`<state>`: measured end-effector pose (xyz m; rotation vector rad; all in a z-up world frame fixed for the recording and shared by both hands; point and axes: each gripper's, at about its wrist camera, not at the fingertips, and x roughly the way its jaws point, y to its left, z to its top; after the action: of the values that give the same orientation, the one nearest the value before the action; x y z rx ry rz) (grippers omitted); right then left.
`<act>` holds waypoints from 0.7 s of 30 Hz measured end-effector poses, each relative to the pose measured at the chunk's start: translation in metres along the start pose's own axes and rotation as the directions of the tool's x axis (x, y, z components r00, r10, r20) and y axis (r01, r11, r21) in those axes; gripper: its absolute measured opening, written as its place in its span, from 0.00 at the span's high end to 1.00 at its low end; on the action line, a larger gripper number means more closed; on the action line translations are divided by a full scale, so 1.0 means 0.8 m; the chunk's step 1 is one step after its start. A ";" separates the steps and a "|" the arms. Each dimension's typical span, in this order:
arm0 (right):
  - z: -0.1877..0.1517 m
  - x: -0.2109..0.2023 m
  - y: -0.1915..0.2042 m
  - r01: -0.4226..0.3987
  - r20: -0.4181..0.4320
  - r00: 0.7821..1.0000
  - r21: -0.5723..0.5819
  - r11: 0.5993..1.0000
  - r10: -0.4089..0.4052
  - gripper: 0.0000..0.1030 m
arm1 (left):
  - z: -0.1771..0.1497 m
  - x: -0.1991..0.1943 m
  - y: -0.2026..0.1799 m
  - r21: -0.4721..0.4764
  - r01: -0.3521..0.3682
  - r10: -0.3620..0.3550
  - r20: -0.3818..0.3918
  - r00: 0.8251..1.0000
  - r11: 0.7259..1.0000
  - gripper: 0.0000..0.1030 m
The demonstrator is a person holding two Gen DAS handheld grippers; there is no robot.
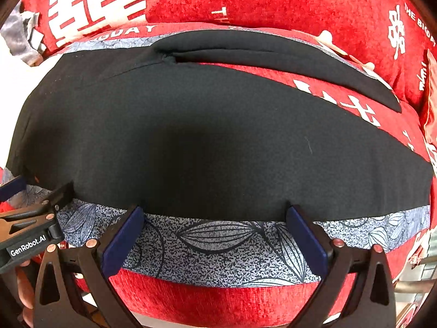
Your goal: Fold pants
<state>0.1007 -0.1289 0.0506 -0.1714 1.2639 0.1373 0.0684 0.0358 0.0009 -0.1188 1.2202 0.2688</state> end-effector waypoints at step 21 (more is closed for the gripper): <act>0.041 -0.037 0.003 -0.007 0.105 0.994 -0.092 0.996 0.017 0.00 | 0.043 -0.028 -0.003 0.010 0.005 -0.006 0.051 0.999 1.000 0.00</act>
<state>0.1223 -0.1200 0.0882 -0.2324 1.1544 0.2123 0.0931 0.0380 0.0335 -0.1065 1.1705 0.2599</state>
